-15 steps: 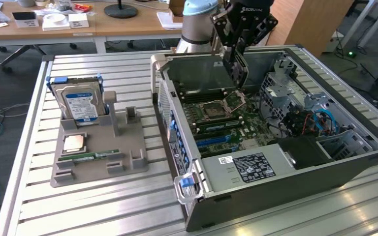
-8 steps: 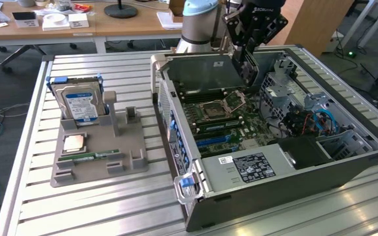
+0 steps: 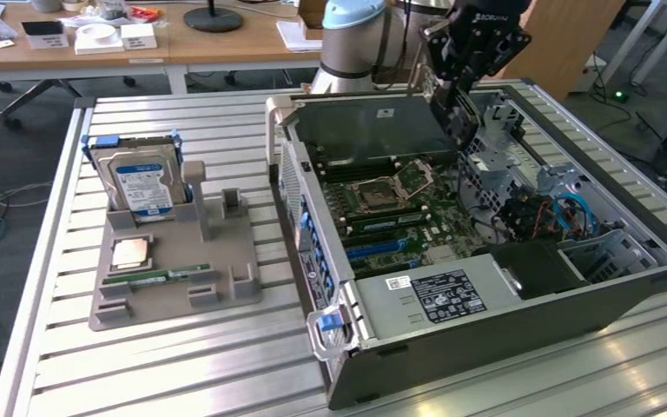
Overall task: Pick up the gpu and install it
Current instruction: 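Pick up the gpu and move the gpu toward the slot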
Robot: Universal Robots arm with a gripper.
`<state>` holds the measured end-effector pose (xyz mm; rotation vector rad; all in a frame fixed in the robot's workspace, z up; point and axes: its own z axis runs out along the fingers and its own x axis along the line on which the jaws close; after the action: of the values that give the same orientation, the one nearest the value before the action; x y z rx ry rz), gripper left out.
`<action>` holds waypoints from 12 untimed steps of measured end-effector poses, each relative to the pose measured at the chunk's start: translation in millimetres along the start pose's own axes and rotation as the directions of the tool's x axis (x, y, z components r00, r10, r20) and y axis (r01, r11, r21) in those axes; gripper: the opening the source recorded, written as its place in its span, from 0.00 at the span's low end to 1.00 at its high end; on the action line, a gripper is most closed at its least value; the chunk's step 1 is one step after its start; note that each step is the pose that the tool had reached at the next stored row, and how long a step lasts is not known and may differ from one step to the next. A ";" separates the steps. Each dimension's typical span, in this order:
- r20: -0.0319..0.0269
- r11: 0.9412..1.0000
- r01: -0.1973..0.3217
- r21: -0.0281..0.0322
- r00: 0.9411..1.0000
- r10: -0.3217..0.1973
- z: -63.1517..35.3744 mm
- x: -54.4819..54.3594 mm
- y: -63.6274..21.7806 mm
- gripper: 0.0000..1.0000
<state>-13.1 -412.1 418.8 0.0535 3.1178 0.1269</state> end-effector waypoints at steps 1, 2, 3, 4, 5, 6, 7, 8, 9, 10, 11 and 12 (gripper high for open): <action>0.000 1.000 0.000 0.000 1.000 0.000 0.1 -3.9 0.1 0.26; 0.000 1.000 0.000 0.000 1.000 0.000 0.2 -7.4 0.2 0.26; 0.000 1.000 0.000 -0.001 1.000 0.000 0.3 -11.1 0.4 0.26; 0.000 1.000 0.000 -0.001 1.000 0.000 0.4 -14.9 0.5 0.26; 0.000 1.000 0.000 -0.001 1.000 0.000 0.5 -18.7 0.6 0.26; 0.000 1.000 0.000 -0.001 1.000 0.000 0.6 -22.5 0.8 0.26; 0.000 1.000 0.000 -0.001 1.000 0.000 0.6 -26.5 1.0 0.26; 0.000 1.000 0.000 -0.001 1.000 0.000 0.7 -30.2 1.1 0.26; 0.000 1.000 0.000 -0.001 1.000 0.000 0.7 -33.8 1.2 0.26; 0.000 1.000 0.000 -0.001 1.000 0.000 0.9 -37.5 1.3 0.26; 0.000 1.000 0.000 -0.002 1.000 0.000 1.0 -41.1 1.4 0.26; 0.000 1.000 0.000 -0.002 1.000 0.000 1.0 -44.3 1.5 0.26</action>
<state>31.3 -412.0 418.8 0.0537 3.1177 0.1293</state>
